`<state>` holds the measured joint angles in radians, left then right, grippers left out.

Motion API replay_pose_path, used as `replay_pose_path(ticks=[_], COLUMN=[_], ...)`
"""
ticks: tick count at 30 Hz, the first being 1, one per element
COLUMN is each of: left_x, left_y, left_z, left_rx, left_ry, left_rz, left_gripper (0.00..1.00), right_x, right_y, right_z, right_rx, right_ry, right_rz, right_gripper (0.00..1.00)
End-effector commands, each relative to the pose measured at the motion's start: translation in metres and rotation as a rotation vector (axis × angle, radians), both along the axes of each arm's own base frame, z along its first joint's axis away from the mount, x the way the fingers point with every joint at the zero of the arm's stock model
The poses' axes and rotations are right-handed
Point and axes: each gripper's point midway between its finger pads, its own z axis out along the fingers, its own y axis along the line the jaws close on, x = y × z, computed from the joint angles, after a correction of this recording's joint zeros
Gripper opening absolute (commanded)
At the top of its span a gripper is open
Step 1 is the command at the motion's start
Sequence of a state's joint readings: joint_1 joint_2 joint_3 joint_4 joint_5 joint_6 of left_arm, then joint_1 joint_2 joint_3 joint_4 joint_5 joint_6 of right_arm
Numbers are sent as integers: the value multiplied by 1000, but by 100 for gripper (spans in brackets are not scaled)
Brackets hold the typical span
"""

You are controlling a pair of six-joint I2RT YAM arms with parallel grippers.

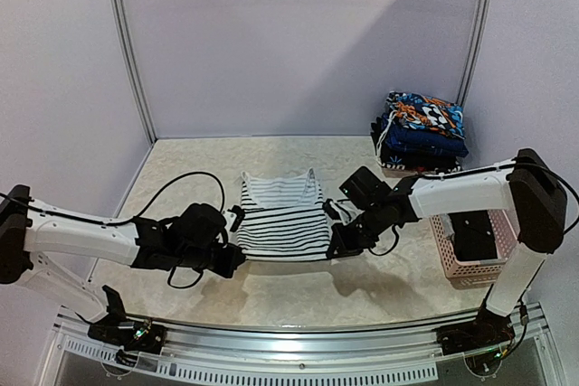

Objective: Fold and stack the mixed laundry pile
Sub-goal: Fold the 2/3-rectangle-folded tank top at the center of the board.

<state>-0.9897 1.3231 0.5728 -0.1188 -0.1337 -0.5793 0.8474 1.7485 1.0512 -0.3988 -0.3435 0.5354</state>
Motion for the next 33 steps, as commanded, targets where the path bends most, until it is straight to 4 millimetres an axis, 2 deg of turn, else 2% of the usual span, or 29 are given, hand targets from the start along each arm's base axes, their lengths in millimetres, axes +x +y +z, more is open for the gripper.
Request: replay_pose_path(ticks=[1,10,18,33], left_x=[-10,-11,-11,-25], left_y=[4,3,1,-9], left_z=[6,16,33,52], left_rx=[15,19,16,4], left_ry=[4,0,-5,-6], left_rz=[2,2,1,-42], left_gripper=[0,0,0,0], right_x=[-6,-3,1,-11], right_y=[-3,-9,-12,-19], right_z=[16,29,46,63], right_rx=[-20,-53,-77,-101], right_ry=[-31,-56,-81,-88], right_rz=[11,6,15,34], right_gripper=[0,0,0,0])
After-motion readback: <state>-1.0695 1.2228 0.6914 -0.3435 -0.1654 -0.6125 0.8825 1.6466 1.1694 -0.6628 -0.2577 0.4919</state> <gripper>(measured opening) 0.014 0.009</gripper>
